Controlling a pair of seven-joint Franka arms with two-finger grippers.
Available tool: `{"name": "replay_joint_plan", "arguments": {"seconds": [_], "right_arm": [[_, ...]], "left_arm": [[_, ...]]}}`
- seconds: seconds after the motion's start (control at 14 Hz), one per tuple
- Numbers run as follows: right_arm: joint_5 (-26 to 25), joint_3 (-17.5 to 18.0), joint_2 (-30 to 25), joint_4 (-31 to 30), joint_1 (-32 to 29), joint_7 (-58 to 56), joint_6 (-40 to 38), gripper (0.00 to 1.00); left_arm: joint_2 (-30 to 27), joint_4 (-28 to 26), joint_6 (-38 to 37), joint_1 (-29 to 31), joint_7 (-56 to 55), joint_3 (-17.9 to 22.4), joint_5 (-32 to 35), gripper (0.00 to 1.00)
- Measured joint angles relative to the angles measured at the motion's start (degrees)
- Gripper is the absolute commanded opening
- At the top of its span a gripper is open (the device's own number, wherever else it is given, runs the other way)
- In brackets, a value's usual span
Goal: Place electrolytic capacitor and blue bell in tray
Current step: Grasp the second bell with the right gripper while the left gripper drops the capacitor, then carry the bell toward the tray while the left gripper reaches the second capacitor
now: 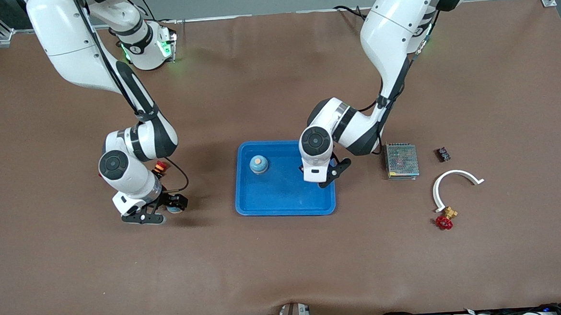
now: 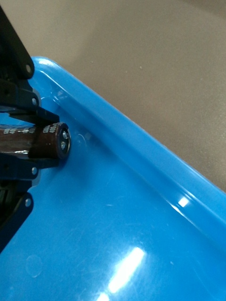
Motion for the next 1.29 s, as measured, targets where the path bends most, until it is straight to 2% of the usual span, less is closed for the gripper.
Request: {"name": "replay_joint_plan", "arguments": {"seconds": [0.07, 0.14, 0.21, 0.57, 0.86, 0.93, 1.07, 1.14, 1.21, 1.29], "right_arm": [[0.2, 0.0, 0.2, 0.0, 0.0, 0.0, 0.0, 1.0], [0.4, 0.1, 0.5, -0.1, 0.0, 0.0, 0.0, 1.0], [0.6, 0.1, 0.8, -0.1, 0.0, 0.0, 0.0, 1.0], [0.9, 0.2, 1.8, -0.1, 0.0, 0.1, 0.2, 1.0], [1.3, 0.4, 1.8, -0.1, 0.0, 0.1, 0.2, 1.0], [1.4, 0.4, 1.8, -0.1, 0.1, 0.1, 0.2, 0.85], [1.4, 0.5, 1.8, -0.1, 0.3, 0.1, 0.2, 0.32], [1.4, 0.6, 1.8, -0.1, 0.3, 0.1, 0.2, 0.14], [1.4, 0.6, 1.8, 0.0, 0.3, 0.1, 0.2, 0.0], [1.4, 0.6, 1.8, 0.0, 0.3, 0.1, 0.2, 0.0]], "left_arm": [[0.0, 0.0, 0.0, 0.0, -0.1, 0.0, 0.0, 0.63], [0.0, 0.0, 0.0, -0.1, -0.1, 0.0, 0.1, 0.95], [0.0, -0.1, 0.0, -0.2, -0.1, 0.0, 0.1, 1.0], [-1.1, 0.2, -0.7, -0.3, -0.1, 0.4, 0.6, 1.0], [-7.2, 1.8, -7.6, 2.4, 4.5, 1.1, 0.7, 1.0], [-9.2, 2.1, -9.7, 3.8, 6.9, 1.2, 0.7, 1.0], [-13.2, 2.3, -13.3, 7.4, 13.3, 1.3, 0.7, 1.0], [-15.0, 2.3, -14.9, 9.6, 17.3, 1.3, 0.7, 1.0], [-16.6, 2.3, -16.5, 11.9, 21.8, 1.3, 0.7, 1.0], [-18.1, 2.3, -18.1, 14.4, 26.3, 1.3, 0.7, 1.0]]}}
